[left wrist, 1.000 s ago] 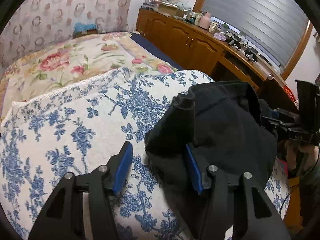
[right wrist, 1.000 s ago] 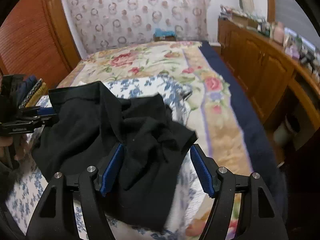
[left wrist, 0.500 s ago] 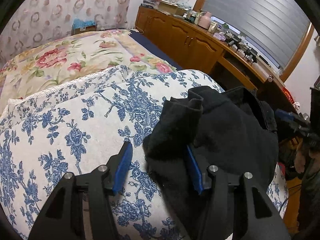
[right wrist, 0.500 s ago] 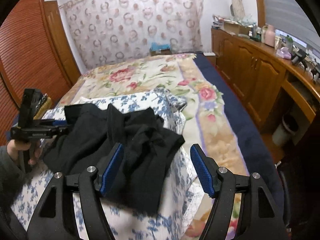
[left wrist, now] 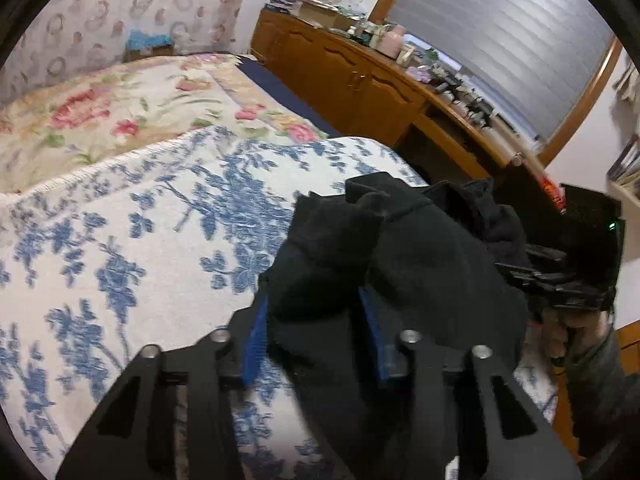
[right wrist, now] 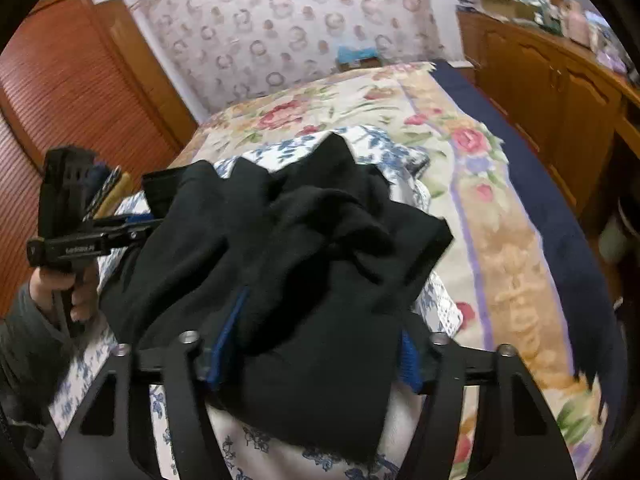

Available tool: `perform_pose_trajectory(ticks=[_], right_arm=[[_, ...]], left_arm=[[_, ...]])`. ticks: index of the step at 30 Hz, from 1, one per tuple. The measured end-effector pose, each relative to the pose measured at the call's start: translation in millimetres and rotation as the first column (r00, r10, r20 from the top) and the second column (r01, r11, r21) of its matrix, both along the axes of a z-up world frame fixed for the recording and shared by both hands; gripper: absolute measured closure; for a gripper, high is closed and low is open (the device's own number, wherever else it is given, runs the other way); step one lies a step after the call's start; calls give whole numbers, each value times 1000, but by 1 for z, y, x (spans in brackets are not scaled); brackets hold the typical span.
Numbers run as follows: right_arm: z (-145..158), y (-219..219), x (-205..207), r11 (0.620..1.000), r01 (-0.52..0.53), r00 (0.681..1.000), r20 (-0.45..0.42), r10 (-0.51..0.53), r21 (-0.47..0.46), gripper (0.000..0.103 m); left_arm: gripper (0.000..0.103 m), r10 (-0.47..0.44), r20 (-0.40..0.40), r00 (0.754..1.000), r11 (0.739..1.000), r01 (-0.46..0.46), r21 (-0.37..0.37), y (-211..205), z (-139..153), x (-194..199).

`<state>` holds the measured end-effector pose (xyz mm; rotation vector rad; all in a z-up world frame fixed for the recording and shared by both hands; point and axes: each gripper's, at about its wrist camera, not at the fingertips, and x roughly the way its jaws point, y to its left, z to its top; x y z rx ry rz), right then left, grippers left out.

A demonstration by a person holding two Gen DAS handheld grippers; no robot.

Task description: Fold small clothes

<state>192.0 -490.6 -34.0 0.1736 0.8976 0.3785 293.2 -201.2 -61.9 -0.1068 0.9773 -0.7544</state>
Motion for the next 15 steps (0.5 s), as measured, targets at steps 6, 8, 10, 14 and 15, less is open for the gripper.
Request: perform_pose_trajectory(ticks=[6, 8, 10, 14, 15], right_arm=[[8, 10, -5, 999, -33, 999, 42, 34, -20, 83], [17, 13, -9, 998, -40, 997, 70, 43, -41, 85], [27, 17, -12, 998, -42, 994, 100, 47, -46, 86], [52, 28, -14, 996, -61, 984, 167, 70, -58, 86], [57, 32, -13, 996, -69, 981, 178, 79, -61, 86]], left_arm=[[95, -14, 31, 999, 998, 16, -56, 6, 16, -11], [96, 1, 66, 998, 996, 6, -94, 13, 30, -18], [96, 14, 93, 996, 992, -2, -126, 21, 44, -26], [96, 60, 173, 983, 987, -33, -158, 44, 74, -44], [96, 77, 193, 978, 986, -45, -161, 52, 82, -48]])
